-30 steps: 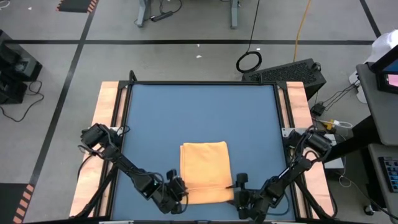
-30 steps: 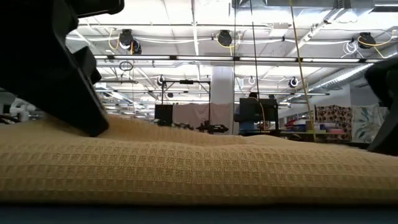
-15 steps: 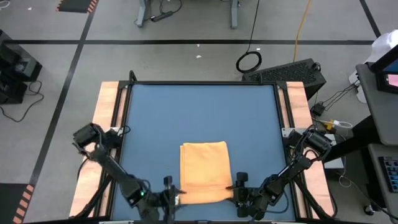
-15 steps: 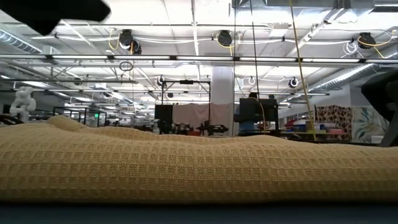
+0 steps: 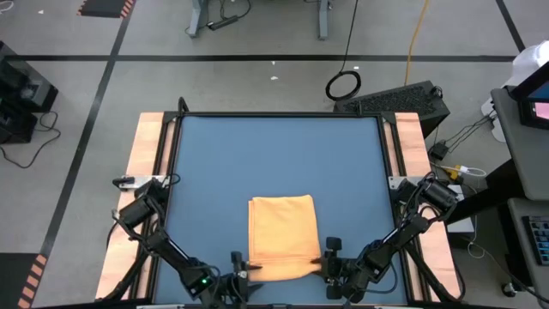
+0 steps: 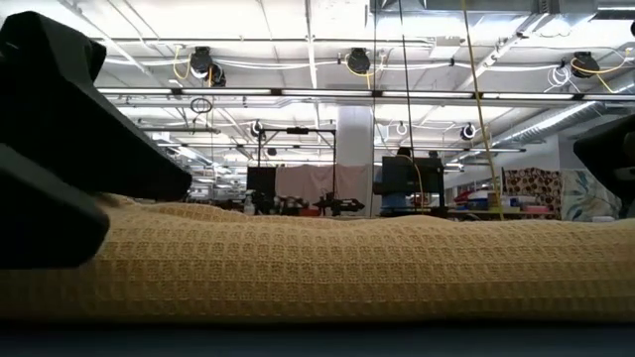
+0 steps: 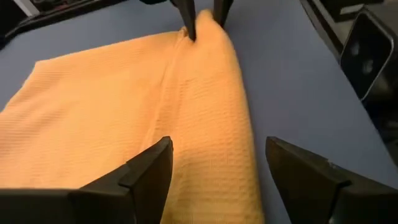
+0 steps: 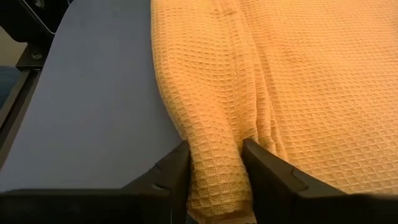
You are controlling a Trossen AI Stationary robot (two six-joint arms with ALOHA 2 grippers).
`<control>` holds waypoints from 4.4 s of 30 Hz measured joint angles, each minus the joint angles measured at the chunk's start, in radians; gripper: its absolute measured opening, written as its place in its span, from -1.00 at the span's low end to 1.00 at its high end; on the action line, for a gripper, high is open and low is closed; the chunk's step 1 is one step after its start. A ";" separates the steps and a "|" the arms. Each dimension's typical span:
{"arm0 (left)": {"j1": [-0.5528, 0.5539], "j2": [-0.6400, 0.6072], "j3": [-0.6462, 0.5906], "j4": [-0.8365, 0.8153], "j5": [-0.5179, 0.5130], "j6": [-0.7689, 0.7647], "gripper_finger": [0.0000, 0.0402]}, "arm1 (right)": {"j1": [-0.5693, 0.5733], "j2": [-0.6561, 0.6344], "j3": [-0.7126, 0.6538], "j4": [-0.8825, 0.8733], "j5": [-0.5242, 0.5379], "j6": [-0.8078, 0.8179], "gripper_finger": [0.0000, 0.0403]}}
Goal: Roll towel
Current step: Roll the yellow towel
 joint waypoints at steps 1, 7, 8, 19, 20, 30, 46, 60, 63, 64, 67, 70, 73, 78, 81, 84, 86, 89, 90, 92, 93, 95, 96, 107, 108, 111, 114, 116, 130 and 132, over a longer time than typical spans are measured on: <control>0.003 0.000 0.001 -0.019 0.002 -0.013 0.30 | 0.000 0.000 0.000 0.000 -0.001 0.000 -0.37; 0.032 -0.005 0.005 -0.192 0.108 -0.234 0.30 | -0.004 0.001 0.000 -0.002 -0.006 0.003 -0.37; 0.037 -0.005 0.006 -0.209 0.121 -0.258 0.30 | -0.005 0.001 0.000 -0.003 -0.011 0.004 -0.37; 0.094 -0.017 0.005 -0.275 0.263 -0.297 -0.46 | -0.006 0.002 -0.001 0.000 0.000 0.019 -0.68; 0.098 -0.018 0.005 -0.281 0.265 -0.309 -0.63 | -0.006 0.002 -0.001 0.003 -0.002 0.022 -0.76; 0.131 -0.188 -0.001 -0.318 0.536 -0.386 -0.82 | -0.035 -0.109 -0.002 0.003 -0.217 0.051 -0.92; 0.312 -0.194 -0.111 -0.149 0.977 -0.341 -0.89 | -0.214 -0.146 -0.085 0.059 -0.731 0.007 -0.94; 0.354 -0.192 -0.129 -0.099 1.111 -0.515 -0.85 | -0.200 -0.150 -0.096 0.107 -0.749 -0.053 -0.65; 0.354 -0.192 -0.131 -0.097 1.107 -0.555 -0.85 | -0.177 -0.157 -0.096 0.092 -0.690 -0.124 -0.51; 0.354 -0.192 -0.131 -0.096 1.105 -0.570 -0.85 | -0.167 -0.164 -0.096 0.082 -0.660 -0.147 -0.46; 0.363 -0.192 -0.131 -0.097 1.105 -0.599 -0.85 | -0.130 -0.198 -0.098 0.030 -0.537 -0.209 -0.30; 0.380 -0.192 -0.131 -0.096 1.114 -0.614 -0.85 | -0.077 -0.257 -0.098 -0.041 -0.374 -0.243 -0.12; 0.400 -0.192 -0.131 -0.097 1.116 -0.629 -0.85 | 0.005 -0.290 -0.097 -0.061 -0.186 -0.307 0.05; 0.417 -0.192 -0.131 -0.096 1.120 -0.631 -0.89 | 0.127 -0.215 -0.096 0.081 0.025 -0.529 0.32; 0.427 -0.191 -0.131 -0.095 1.123 -0.652 -0.89 | 0.157 -0.125 -0.095 0.243 0.087 -0.624 0.46; 0.432 -0.191 -0.131 -0.093 1.123 -0.655 -0.90 | 0.161 -0.037 -0.077 0.300 0.195 -0.653 0.53; 0.432 -0.191 -0.131 -0.093 1.127 -0.655 -0.90 | 0.161 0.005 -0.056 0.299 0.243 -0.677 0.54; 0.432 -0.191 -0.131 -0.095 1.131 -0.656 -0.90 | 0.159 0.038 -0.027 0.306 0.274 -0.706 0.51; 0.432 -0.191 -0.131 -0.094 1.132 -0.656 -0.90 | 0.156 0.043 -0.023 0.306 0.277 -0.708 0.50; 0.432 -0.191 -0.131 -0.095 1.133 -0.662 -0.90 | 0.151 0.045 -0.021 0.306 0.279 -0.691 0.47; 0.432 -0.191 -0.131 -0.095 1.134 -0.668 -0.89 | 0.150 0.044 -0.021 0.303 0.286 -0.682 0.46; 0.432 -0.191 -0.131 -0.095 1.134 -0.675 -0.88 | 0.148 0.042 -0.021 0.293 0.294 -0.670 0.41; 0.432 -0.191 -0.131 -0.095 1.134 -0.675 -0.87 | 0.146 0.042 -0.021 0.286 0.292 -0.658 0.38; 0.432 -0.191 -0.131 -0.094 1.134 -0.679 -0.87 | 0.080 0.040 -0.021 0.177 0.158 -0.412 0.02; 0.432 -0.191 -0.131 -0.094 1.134 -0.679 -0.87 | 0.075 0.041 -0.021 0.176 0.153 -0.398 -0.02; 0.432 -0.191 -0.131 -0.093 1.133 -0.678 -0.87 | 0.062 0.042 -0.021 0.168 0.142 -0.368 -0.18; 0.432 -0.191 -0.131 -0.093 1.125 -0.672 -0.87 | 0.057 0.043 -0.022 0.148 0.145 -0.324 -0.41; 0.431 -0.191 -0.131 -0.091 1.110 -0.660 -0.87 | 0.056 0.043 -0.022 0.139 0.140 -0.284 -0.59; 0.365 -0.239 -0.131 -0.158 0.892 -0.497 -0.22 | -0.057 -0.107 -0.024 -0.092 -0.092 0.013 -0.97; 0.350 -0.267 -0.132 -0.207 0.838 -0.458 -0.09 | -0.078 -0.117 -0.024 -0.102 -0.140 0.035 -0.98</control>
